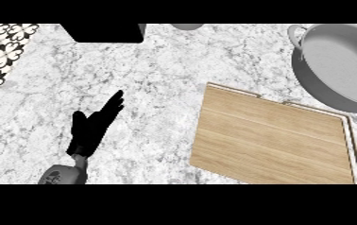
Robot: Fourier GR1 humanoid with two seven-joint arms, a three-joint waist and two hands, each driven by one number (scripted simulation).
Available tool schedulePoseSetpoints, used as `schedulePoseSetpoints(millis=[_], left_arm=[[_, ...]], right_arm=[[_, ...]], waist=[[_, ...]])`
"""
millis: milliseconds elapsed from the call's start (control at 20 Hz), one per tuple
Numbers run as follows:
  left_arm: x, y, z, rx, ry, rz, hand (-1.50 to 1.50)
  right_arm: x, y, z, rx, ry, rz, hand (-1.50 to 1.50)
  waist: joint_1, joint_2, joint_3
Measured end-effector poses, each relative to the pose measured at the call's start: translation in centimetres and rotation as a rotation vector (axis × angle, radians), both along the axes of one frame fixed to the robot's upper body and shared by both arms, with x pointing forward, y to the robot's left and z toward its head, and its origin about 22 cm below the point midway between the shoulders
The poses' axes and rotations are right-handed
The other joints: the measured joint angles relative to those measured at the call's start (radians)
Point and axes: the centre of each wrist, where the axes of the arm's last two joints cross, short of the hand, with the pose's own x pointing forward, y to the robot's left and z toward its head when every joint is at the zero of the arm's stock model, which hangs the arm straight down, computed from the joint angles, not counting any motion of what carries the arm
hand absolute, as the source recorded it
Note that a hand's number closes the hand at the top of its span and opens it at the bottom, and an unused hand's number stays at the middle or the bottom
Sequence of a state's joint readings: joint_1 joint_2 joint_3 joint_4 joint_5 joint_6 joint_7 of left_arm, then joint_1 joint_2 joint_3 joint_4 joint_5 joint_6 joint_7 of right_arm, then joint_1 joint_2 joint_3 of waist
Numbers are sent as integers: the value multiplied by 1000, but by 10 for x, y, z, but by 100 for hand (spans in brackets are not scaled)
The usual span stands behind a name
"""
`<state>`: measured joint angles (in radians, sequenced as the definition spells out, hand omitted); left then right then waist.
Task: Pick the bell pepper from the tray and place it in the pot
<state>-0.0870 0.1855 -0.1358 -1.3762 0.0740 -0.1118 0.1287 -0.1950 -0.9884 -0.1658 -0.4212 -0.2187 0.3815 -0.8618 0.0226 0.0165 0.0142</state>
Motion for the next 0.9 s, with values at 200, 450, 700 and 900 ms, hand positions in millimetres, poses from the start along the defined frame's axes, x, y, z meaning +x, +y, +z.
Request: schedulePoseSetpoints(millis=[200, 450, 700, 900], left_arm=[[2, -5, -1, 2, 5, 1, 0], [3, -4, -1, 5, 3, -14, 0], [7, -7, 5, 5, 3, -14, 0], [9, -9, 5, 9, 0, -26, 0]], right_arm=[[-1, -8, 15, -89, -35, -12, 150], [9, -14, 39, -186, -74, -17, 150], [32, -15, 68, -260, -85, -2, 150], [57, -9, 92, -311, -89, 29, 150]], waist=[[3, -1, -1], [13, -3, -4], [23, -3, -7], [29, -1, -8]])
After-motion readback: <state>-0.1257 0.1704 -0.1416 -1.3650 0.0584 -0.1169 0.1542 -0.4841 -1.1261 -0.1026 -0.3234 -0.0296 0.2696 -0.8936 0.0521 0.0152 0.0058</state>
